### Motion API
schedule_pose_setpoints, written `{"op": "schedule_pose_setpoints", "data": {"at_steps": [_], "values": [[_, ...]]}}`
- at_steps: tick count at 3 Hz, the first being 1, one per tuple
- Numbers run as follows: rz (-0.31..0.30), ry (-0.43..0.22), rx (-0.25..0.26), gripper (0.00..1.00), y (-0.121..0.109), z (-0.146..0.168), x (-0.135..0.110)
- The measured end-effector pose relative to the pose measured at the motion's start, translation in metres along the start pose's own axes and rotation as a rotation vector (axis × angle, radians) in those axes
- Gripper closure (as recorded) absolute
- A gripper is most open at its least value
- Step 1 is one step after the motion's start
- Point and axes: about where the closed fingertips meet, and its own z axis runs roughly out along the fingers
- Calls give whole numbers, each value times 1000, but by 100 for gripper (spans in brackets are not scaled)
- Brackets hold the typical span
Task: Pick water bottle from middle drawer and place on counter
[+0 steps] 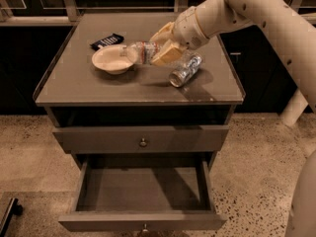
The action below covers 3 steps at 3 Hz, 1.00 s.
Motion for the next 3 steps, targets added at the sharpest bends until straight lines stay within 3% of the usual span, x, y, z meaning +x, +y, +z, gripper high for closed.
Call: {"op": "schedule_pose_setpoints", "data": {"at_steps": [1,2,3], "values": [[0,0,0,13,0,0,0],[0,0,0,0,0,0,0],[0,0,0,0,0,0,0]]}}
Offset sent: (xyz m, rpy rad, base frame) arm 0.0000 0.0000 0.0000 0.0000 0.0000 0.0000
